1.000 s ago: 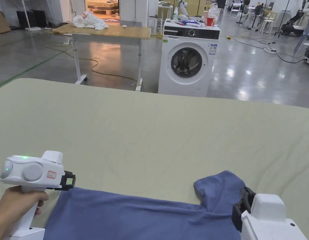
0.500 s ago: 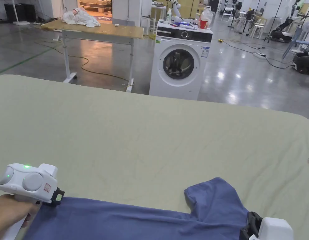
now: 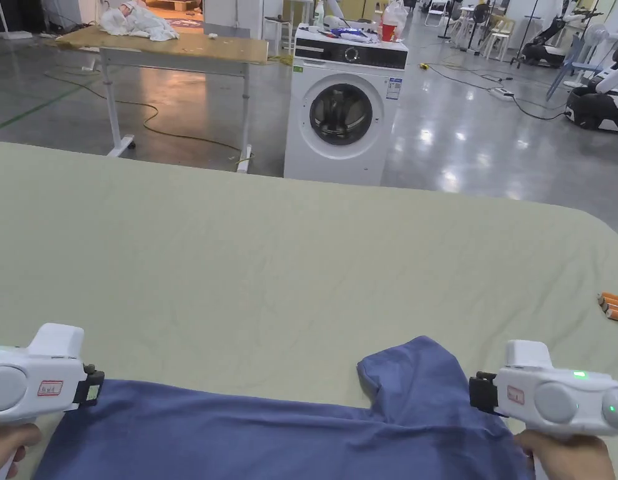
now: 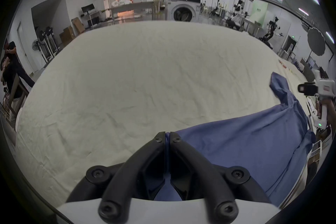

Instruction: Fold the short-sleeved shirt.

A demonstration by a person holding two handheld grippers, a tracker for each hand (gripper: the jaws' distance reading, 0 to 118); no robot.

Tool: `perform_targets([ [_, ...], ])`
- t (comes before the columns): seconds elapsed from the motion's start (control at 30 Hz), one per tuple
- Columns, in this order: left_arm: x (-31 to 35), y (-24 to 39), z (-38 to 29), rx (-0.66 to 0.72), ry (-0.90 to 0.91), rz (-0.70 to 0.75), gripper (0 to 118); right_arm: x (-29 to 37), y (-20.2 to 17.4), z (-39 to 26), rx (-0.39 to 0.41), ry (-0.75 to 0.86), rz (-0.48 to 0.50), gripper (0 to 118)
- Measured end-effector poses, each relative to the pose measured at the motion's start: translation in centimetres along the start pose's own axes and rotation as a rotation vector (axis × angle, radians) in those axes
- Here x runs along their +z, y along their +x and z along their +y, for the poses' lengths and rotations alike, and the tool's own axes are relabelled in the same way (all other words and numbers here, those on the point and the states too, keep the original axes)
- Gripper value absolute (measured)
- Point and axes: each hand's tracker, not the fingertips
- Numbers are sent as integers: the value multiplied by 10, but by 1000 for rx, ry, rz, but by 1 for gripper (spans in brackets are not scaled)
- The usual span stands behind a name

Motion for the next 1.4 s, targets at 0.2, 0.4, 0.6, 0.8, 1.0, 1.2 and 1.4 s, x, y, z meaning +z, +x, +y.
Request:
perform_targets([
  [0.2, 27, 3, -12, 5, 91, 21, 0, -51, 11, 0, -14, -147, 70, 46],
  [0.4, 28, 1, -23, 33, 105, 31, 0, -56, -4, -4, 50, -159, 36, 42],
  [0.6, 27, 1, -26, 39, 108, 39, 0, -53, -7, -5, 53, -135, 17, 2],
  [0.8, 34, -10, -25, 45, 134, 28, 0, -10, 6, -5, 23, -11, 41, 0],
  [1.0, 61, -20, -26, 66, 171, 10, 0, 57, 10, -10, 13, 78, 57, 0],
  [1.2, 104, -29, -42, 84, 221, -22, 0, 126, 21, -35, 22, 153, 74, 0],
  [1.4, 141, -30, -75, 72, 244, -52, 0, 178, 29, -78, 48, 171, 80, 0],
])
